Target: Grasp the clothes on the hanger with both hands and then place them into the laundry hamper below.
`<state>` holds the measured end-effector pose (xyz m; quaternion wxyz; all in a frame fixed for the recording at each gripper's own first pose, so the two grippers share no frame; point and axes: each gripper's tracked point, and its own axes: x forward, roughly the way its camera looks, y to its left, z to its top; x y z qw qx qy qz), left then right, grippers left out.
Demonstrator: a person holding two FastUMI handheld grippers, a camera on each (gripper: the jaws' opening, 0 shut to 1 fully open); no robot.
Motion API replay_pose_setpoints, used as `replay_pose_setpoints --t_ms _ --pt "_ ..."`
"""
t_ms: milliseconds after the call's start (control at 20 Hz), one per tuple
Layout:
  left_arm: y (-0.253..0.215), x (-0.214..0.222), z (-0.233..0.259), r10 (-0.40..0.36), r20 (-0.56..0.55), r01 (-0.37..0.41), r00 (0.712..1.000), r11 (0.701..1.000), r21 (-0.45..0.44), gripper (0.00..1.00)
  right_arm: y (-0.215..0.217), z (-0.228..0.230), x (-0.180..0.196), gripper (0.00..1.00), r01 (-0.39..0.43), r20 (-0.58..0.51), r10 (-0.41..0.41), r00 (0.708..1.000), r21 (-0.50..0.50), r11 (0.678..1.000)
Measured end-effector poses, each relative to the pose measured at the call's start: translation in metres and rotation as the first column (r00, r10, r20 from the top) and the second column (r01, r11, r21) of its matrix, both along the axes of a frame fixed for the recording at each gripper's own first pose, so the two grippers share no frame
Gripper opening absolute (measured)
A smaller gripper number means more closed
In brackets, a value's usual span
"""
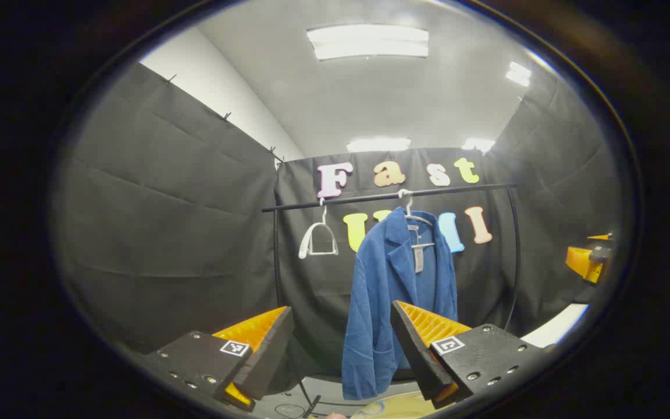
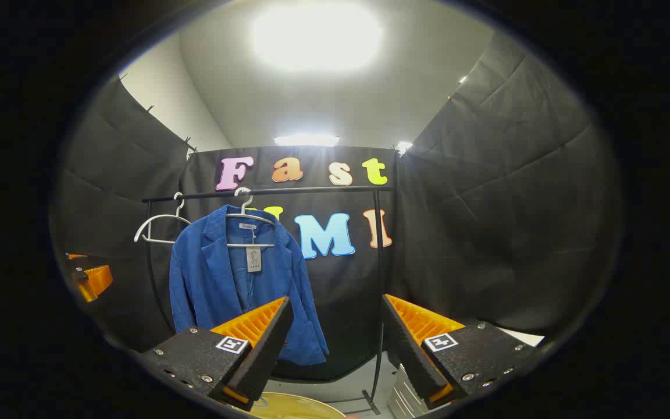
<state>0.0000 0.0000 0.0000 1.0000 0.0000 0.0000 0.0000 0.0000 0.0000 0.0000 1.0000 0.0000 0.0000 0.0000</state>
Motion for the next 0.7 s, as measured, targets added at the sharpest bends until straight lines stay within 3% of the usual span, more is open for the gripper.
replay_pose_setpoints --t_ms 700 --pt "-0.0048 0.0071 -0.0002 0.003 0.009 -0.003 1.0 1.0 0.003 1.0 -0.0039 0.0016 0.0062 0.92 -0.005 0.01 0.005 1.0 0.006 1.0"
